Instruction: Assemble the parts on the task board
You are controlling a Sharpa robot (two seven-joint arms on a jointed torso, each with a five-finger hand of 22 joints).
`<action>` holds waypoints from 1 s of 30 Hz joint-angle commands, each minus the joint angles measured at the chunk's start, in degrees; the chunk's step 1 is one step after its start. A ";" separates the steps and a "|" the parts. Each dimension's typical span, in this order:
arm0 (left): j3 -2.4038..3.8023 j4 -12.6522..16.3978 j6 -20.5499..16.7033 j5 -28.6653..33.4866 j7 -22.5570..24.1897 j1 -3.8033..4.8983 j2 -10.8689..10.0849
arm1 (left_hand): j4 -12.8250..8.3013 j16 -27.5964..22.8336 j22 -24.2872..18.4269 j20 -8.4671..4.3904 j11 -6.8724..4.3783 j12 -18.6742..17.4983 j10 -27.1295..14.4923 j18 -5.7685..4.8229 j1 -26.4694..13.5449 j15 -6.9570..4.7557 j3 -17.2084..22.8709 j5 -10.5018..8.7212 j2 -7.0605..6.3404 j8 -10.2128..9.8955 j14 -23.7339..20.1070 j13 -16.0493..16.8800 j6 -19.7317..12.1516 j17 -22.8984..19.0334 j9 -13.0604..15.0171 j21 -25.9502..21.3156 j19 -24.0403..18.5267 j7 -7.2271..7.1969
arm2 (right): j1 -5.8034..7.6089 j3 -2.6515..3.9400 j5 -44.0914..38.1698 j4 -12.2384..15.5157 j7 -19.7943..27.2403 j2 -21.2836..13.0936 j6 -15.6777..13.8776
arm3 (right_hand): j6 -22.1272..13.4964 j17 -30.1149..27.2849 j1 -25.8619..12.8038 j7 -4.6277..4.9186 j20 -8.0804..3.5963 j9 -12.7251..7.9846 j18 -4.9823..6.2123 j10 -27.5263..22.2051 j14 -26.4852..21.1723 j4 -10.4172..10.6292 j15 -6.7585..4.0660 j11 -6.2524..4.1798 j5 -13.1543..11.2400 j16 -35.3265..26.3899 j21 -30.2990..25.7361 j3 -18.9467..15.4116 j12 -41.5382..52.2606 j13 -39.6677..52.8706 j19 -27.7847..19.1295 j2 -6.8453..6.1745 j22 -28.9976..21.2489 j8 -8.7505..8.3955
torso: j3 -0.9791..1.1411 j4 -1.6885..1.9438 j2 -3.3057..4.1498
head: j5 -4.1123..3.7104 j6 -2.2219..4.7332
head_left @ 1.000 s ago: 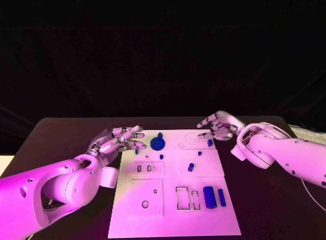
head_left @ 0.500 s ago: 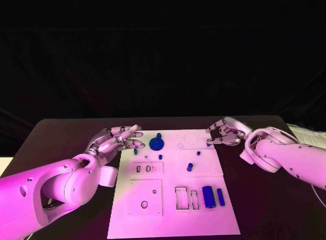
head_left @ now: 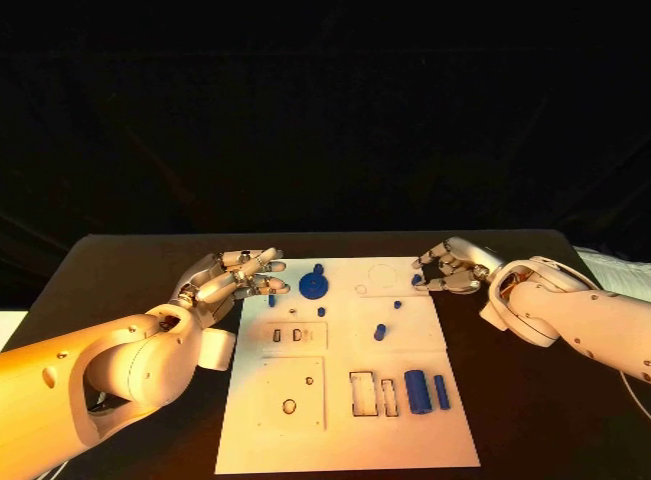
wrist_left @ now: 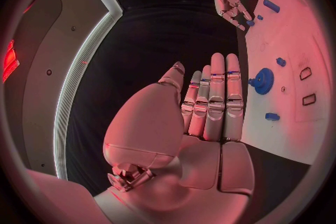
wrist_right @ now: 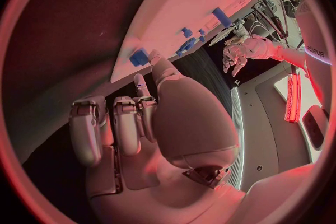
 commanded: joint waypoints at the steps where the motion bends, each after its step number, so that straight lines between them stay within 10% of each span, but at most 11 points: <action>1: 0.04 -0.10 1.66 0.05 0.66 0.04 0.14 | -0.31 -0.24 -0.08 0.20 -0.01 -0.22 -0.36 0.63 0.67 0.01 0.08 0.20 -0.13 -0.39 -0.42 -0.02 -0.21 0.08 0.04 -0.33 -0.18 0.12 | -0.32 -0.02 -0.63 0.04 0.67 0.02 1.34 | 0.64 15.06 -0.58 0.08 0.35 0.10 -0.08 4.58 6.08 -0.09 0.23 0.21 0.22 0.23 -0.29 -0.26 0.04 13.12 4.51 0.35 12.00 0.34 | 0.04 -0.09 0.01 | 0.19 -0.21; 30: 0.04 -0.43 1.07 0.00 0.22 0.04 0.13 | -0.52 -0.35 -0.10 0.19 -0.02 -0.25 -0.41 0.65 1.01 -0.01 0.43 0.23 0.18 -0.39 -0.39 -0.04 -0.20 0.25 0.05 -0.32 -0.15 0.11 | -0.64 0.16 -1.80 0.22 1.08 -0.12 -0.29 | 2.12 15.06 0.28 -0.17 0.07 0.04 -0.18 4.72 6.08 -1.21 -0.05 -0.08 0.01 0.23 -0.10 1.02 0.39 13.27 4.74 2.10 12.43 0.24 | -0.03 0.04 -0.06 | -0.04 -0.04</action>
